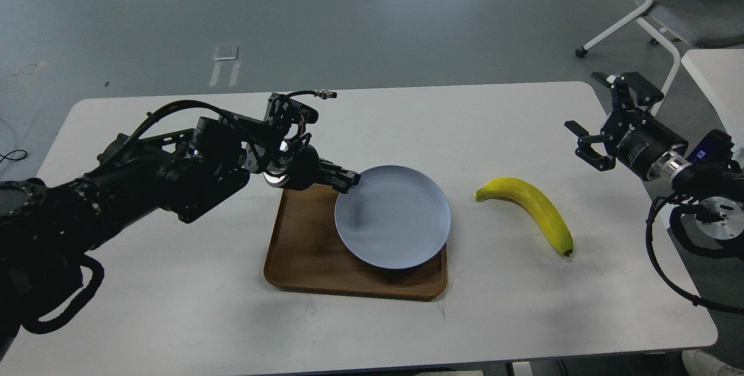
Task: Place banana on plate with both arms
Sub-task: 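Lift the plate with the left gripper and set it on the wooden tray, then release the plate and raise the left gripper away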
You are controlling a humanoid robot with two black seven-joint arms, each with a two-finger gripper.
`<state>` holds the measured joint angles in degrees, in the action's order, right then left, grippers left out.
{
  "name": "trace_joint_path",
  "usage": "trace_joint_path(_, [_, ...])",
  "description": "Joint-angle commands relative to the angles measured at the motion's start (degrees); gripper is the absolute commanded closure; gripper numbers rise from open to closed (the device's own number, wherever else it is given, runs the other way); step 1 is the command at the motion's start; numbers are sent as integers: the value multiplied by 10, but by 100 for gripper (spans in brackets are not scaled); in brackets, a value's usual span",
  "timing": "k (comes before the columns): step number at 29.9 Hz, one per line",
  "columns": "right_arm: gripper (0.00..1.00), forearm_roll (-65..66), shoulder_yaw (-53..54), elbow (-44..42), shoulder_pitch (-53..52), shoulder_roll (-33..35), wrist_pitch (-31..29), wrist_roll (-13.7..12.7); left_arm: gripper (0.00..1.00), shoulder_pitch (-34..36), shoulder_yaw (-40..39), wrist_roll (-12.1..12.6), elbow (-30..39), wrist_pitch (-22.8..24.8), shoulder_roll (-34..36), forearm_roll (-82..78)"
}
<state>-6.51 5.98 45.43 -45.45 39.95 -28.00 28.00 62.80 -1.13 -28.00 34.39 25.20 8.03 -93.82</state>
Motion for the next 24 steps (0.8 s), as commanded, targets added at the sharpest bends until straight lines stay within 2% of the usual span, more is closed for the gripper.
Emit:
trace_joint_path(1, [0, 0, 0, -2, 0, 0, 0, 0, 100, -8, 14, 0, -4, -13, -5, 2])
trace_joint_path(7, [0, 0, 0, -5, 1, 0, 0, 0, 100, -9, 15, 0, -3, -16, -6, 6])
trace_joint_path(8, [0, 0, 0, -5, 1, 0, 0, 0, 96, -9, 15, 0, -4, -17, -10, 13])
trace_joint_path(11, [0, 0, 0, -5, 1, 0, 0, 0, 63, -10, 16, 0, -4, -20, -16, 25])
trace_joint_path(12, [0, 0, 0, -5, 1, 0, 0, 0, 58, -10, 16, 0, -5, -20, -16, 25])
trace_joint_path(13, [0, 0, 0, -5, 1, 0, 0, 0, 40, -10, 16, 0, -4, -20, -16, 26])
trace_joint_path(14, [0, 0, 0, -5, 1, 0, 0, 0, 18, -11, 16, 0, -4, -20, -14, 27])
trace_joint_path(15, [0, 0, 0, -5, 1, 0, 0, 0, 6, -11, 15, 0, -4, -20, -13, 28])
trace_joint_path(16, [0, 0, 0, -5, 1, 0, 0, 0, 1, -10, 15, 0, -4, -20, -12, 29])
trace_joint_path(19, [0, 0, 1, -5, -1, 0, 0, 0, 1, -3, 10, 0, -2, -21, 1, 75])
trace_joint_path(23, [0, 0, 2, -5, 0, 7, 0, 0, 1, 14, 3, 0, 1, -21, 41, 190])
trace_joint_path(24, [0, 0, 3, -5, 1, 10, 0, 0, 1, 25, 3, 0, 2, -20, 53, 260])
